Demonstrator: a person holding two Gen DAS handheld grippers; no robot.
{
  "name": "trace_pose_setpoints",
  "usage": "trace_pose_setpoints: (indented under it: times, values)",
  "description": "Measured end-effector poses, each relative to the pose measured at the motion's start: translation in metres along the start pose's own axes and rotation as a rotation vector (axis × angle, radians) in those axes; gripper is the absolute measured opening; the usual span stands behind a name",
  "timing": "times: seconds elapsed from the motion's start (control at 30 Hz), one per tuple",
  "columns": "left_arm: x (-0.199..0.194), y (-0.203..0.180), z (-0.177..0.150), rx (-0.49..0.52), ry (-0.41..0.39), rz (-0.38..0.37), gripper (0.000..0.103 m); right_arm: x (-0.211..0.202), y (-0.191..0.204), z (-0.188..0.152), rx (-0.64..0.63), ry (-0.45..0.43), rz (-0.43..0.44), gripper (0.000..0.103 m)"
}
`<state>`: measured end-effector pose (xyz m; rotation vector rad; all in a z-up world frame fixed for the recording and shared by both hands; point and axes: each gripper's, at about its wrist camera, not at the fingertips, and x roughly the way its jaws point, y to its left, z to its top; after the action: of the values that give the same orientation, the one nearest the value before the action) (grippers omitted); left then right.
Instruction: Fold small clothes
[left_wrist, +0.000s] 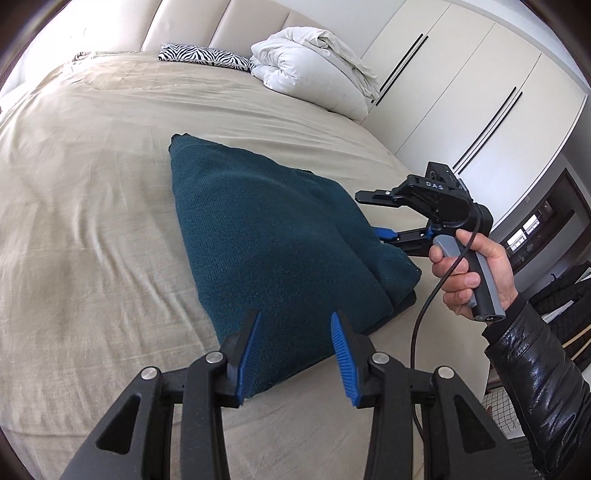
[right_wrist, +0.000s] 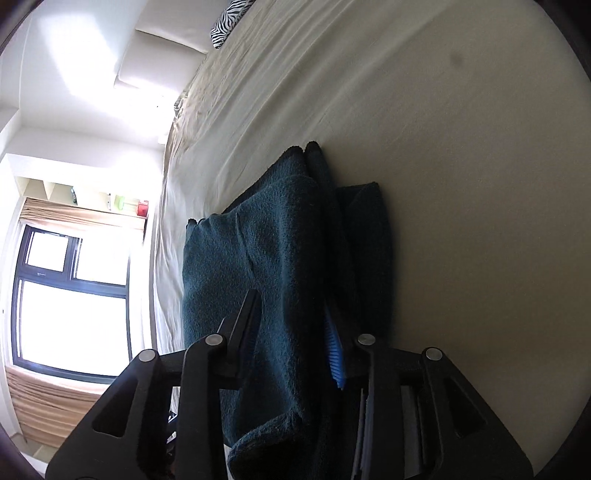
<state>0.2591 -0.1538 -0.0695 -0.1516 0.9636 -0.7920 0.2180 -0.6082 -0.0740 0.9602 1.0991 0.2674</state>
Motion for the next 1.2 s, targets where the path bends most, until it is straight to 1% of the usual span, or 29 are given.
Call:
trace_pose_setpoints:
  times: [0.03,0.07,0.17,0.3,0.33,0.4,0.43,0.47,0.5,0.57,0.6,0.63,0.73,0.77,0.8,0.9,0.97,1.03,1.07,1.1,1.13,1.2]
  values:
    - [0.001,-0.001,0.000,-0.001,0.001,0.001,0.045,-0.005,0.002,-0.008,0.004,-0.005,0.020,0.060]
    - [0.003,-0.003,0.000,-0.002,0.003,0.002,0.045,-0.010,0.002,-0.015,0.009,-0.004,0.035,0.062]
    - [0.006,-0.008,0.000,0.009,0.005,0.005,0.045,-0.015,0.011,-0.041,0.000,0.051,0.032,0.062]
    - [0.006,-0.015,0.001,0.021,0.003,0.013,0.045,-0.021,0.023,-0.074,-0.020,0.097,0.037,0.062]
    - [0.005,-0.016,0.001,0.021,0.002,0.013,0.045,-0.022,0.018,-0.078,-0.022,0.111,0.029,0.062]
    - [0.006,-0.019,0.002,0.026,0.002,0.016,0.045,-0.026,0.022,-0.087,-0.042,0.108,0.007,0.062]
    - [0.006,-0.021,0.002,0.030,0.002,0.020,0.046,-0.026,0.026,-0.093,-0.069,0.101,-0.022,0.060]
    - [0.007,-0.022,0.003,0.032,0.002,0.024,0.046,-0.028,0.014,-0.091,-0.090,0.089,-0.056,0.052]
    - [0.007,-0.023,0.003,0.032,0.001,0.026,0.046,-0.030,0.014,-0.094,-0.097,0.080,-0.075,0.038]
    - [0.008,-0.024,0.005,0.031,-0.001,0.032,0.046,-0.034,0.011,-0.097,-0.070,0.065,-0.053,0.024]
    - [0.009,-0.024,0.007,0.030,-0.003,0.037,0.048,-0.044,0.002,-0.091,-0.056,0.047,-0.052,0.014]
    - [0.010,-0.024,0.008,0.029,-0.005,0.041,0.049,-0.050,-0.005,-0.093,-0.034,0.028,-0.050,0.012]
    - [0.015,-0.026,0.016,0.041,-0.011,0.049,0.049,-0.052,-0.032,-0.100,0.055,-0.038,0.004,0.010]
    - [0.019,-0.028,0.018,0.054,-0.010,0.059,0.050,-0.066,-0.049,-0.102,0.063,-0.053,0.011,0.009]
    - [0.024,-0.029,0.020,0.067,-0.005,0.075,0.052,-0.075,-0.062,-0.103,0.069,-0.063,0.007,0.009]
    - [0.036,-0.027,0.023,0.072,0.011,0.102,0.052,-0.071,-0.081,-0.107,0.108,-0.062,0.020,0.008]
    - [0.038,-0.025,0.023,0.067,0.010,0.099,0.052,-0.070,-0.082,-0.113,0.117,-0.078,0.038,0.008]
    - [0.042,-0.024,0.021,0.072,0.014,0.110,0.052,-0.077,-0.074,-0.120,0.095,-0.096,0.039,0.008]
    - [0.045,-0.023,0.020,0.079,0.019,0.118,0.052,-0.065,-0.068,-0.134,0.086,-0.102,0.039,0.008]
    - [0.047,-0.021,0.018,0.082,0.026,0.122,0.052,-0.066,-0.067,-0.136,0.079,-0.106,0.036,0.008]
    - [0.049,-0.020,0.016,0.083,0.033,0.122,0.052,-0.066,-0.069,-0.137,0.078,-0.106,0.029,0.008]
    - [0.058,-0.019,0.013,0.103,0.068,0.142,0.052,-0.062,-0.080,-0.137,0.110,-0.105,0.042,0.008]
